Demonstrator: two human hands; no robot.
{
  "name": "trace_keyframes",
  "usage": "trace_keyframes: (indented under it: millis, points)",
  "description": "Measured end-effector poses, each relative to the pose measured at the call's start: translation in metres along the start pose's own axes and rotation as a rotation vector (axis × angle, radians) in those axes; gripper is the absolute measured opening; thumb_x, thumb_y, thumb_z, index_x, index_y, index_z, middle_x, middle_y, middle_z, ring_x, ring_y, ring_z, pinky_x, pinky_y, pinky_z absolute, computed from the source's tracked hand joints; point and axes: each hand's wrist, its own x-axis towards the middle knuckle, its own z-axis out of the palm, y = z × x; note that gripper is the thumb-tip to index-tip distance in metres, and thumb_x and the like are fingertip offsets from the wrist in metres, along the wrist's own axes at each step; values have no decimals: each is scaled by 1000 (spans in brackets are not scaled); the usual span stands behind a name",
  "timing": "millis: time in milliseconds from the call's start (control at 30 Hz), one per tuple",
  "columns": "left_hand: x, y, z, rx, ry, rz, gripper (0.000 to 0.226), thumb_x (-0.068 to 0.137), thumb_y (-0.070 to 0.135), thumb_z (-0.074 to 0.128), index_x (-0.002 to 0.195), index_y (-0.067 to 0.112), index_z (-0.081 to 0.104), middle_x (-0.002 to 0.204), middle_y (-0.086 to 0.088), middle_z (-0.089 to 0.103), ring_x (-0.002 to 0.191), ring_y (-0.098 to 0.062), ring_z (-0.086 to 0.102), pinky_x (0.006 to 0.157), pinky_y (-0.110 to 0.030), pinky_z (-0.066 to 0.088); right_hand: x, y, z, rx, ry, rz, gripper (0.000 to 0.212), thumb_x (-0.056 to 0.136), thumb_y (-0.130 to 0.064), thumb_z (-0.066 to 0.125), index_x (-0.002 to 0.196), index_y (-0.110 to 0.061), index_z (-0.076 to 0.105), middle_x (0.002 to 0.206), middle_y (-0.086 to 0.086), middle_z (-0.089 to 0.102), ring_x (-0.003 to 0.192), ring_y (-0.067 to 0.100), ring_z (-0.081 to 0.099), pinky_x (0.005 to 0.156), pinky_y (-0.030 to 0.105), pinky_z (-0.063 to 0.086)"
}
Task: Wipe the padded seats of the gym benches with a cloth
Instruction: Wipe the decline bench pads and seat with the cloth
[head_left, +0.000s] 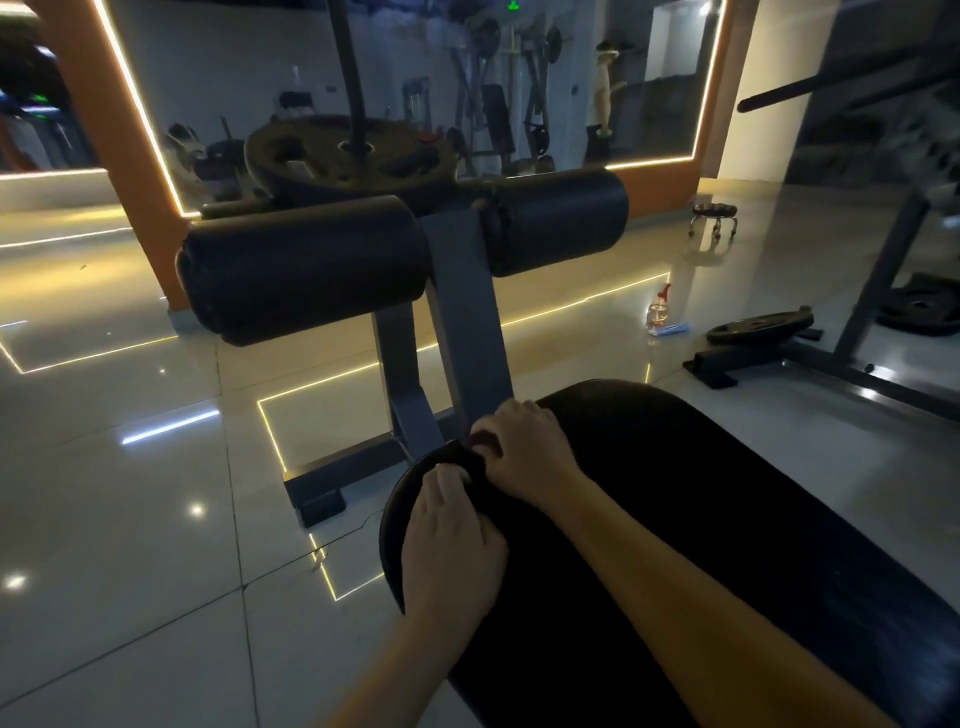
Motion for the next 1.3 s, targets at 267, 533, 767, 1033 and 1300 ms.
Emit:
trace_keyframes:
  millis: [267, 533, 767, 1033, 1300]
  points:
    - [-2, 2, -7, -49, -34, -28, 34, 91, 10, 50, 125, 16, 44, 116, 1, 51, 102, -13, 53, 88, -30, 44, -23, 91, -33, -94, 166, 371, 28, 98, -30, 56, 122, -17, 63, 121, 10, 58, 118, 26, 49, 101, 41, 38]
    - [-1, 5, -6, -34, -26, -49, 39, 91, 11, 50, 128, 16, 42, 121, 1, 49, 102, -10, 49, 87, -27, 40, -64, 45, -19, 92, 73, 194, 27, 96, -36, 57, 120, -28, 63, 110, -1, 60, 102, 16, 55, 88, 29, 47]
    - [-1, 7, -8, -25, -44, -78, 39, 92, 12, 50, 131, 15, 42, 128, -6, 50, 110, -17, 50, 88, -31, 40, -107, 11, -29, 75, -13, -45, 35, 96, -37, 57, 129, -26, 59, 119, -1, 55, 111, 15, 48, 98, 33, 43]
    - [-4, 8, -10, -102, -72, -58, 39, 93, 10, 48, 131, 16, 42, 120, -1, 52, 102, -14, 51, 84, -32, 39, -74, 142, -49, -107, 216, 371, 31, 96, -36, 58, 122, -20, 64, 113, 5, 58, 106, 17, 52, 95, 33, 46]
    - [-3, 8, -9, -130, -60, -48, 39, 94, 10, 49, 132, 14, 43, 120, 1, 51, 109, -12, 47, 89, -28, 33, -112, 48, -34, 94, 29, 121, 28, 93, -33, 62, 121, -31, 62, 111, -9, 58, 100, 5, 51, 90, 23, 46]
